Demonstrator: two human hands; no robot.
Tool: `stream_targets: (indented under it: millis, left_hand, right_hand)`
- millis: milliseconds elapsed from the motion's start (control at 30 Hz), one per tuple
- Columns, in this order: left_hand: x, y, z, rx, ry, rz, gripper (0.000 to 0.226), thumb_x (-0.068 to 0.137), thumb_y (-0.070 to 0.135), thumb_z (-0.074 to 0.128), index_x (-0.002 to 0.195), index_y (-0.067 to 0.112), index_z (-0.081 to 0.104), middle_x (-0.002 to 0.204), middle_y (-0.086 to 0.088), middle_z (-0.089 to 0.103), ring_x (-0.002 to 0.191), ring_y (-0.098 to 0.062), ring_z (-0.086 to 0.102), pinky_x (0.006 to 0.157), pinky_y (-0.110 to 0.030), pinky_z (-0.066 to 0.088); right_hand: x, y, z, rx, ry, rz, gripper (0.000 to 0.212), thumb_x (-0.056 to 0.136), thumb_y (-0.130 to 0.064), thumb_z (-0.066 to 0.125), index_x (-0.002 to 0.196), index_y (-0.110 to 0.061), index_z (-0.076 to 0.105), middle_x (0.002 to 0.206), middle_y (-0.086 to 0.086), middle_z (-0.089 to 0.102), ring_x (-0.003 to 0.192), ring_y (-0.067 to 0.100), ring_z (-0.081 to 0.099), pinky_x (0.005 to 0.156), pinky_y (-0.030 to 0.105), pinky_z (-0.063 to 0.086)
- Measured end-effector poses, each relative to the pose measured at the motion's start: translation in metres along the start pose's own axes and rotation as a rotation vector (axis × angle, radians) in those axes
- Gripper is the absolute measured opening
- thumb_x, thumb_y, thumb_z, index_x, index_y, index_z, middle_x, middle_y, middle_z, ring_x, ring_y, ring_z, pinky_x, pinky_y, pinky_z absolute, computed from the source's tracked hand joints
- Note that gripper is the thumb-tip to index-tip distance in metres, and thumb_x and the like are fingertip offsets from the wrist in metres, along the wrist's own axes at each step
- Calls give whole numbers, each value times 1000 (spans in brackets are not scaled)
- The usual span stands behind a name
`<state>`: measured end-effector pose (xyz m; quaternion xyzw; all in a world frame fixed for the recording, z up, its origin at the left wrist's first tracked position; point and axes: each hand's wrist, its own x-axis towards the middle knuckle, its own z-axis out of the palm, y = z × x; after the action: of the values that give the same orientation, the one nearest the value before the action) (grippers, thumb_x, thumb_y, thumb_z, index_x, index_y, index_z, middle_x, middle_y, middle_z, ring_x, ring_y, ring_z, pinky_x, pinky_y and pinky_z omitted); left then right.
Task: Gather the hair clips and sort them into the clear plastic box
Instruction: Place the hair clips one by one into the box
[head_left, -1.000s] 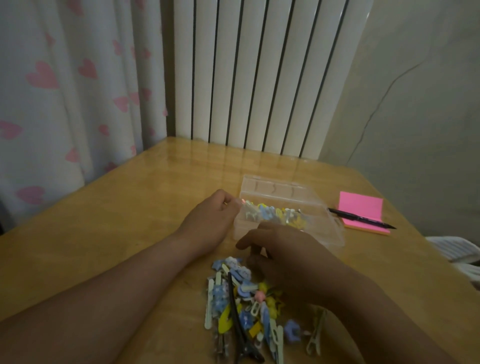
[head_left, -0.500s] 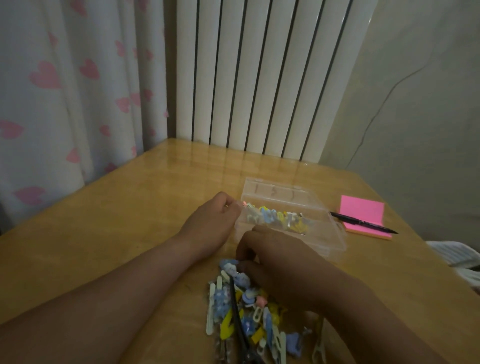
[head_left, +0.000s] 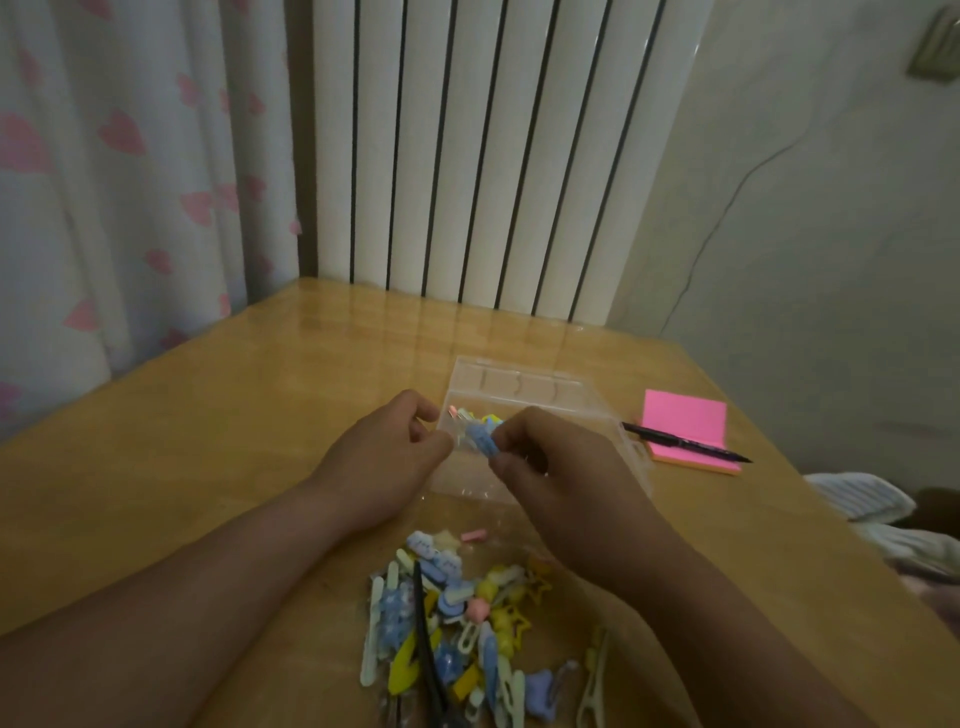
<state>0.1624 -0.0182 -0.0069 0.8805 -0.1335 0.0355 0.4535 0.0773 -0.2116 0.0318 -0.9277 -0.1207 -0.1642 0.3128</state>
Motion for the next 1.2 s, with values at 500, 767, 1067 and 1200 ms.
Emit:
stream_targets:
  millis: [500,767,1067,1200]
  left_hand:
    - [0,-5,2,25,-15,-3,25,101,45,60,122,32,56,91,8,65,75,-11,59,64,-33,42]
    - [1,-6,2,27,-5,2,29,101,45,60,125,30,57,94,9,66,80,-12,62,65,-33,42]
    - [2,-7,3,22,-16,4,29,101,46,59,125,30,55,92,8,66,74,-13,60,64,-33,42]
    - [3,-7,3,18,-16,-1,29,100,46,59,125,31,55,94,8,66,78,-13,61,66,-34,43]
  right_hand:
    - [39,59,-56,354,326,365,11,103,-18,66,100,-12,74,84,6,80,75,21,77,63,36,59]
    - [77,88,-58,-95,135,431,15,95,-13,73,105,-19,64,88,4,75,72,14,73,46,22,45]
    - [94,82,-48,-481,-189,384,14,86,-17,80,79,-28,74,85,-7,71,81,11,64,61,26,47]
    - [97,81,-48,-519,-225,398,11,85,-16,82,83,-25,75,87,-5,71,84,15,65,61,25,47]
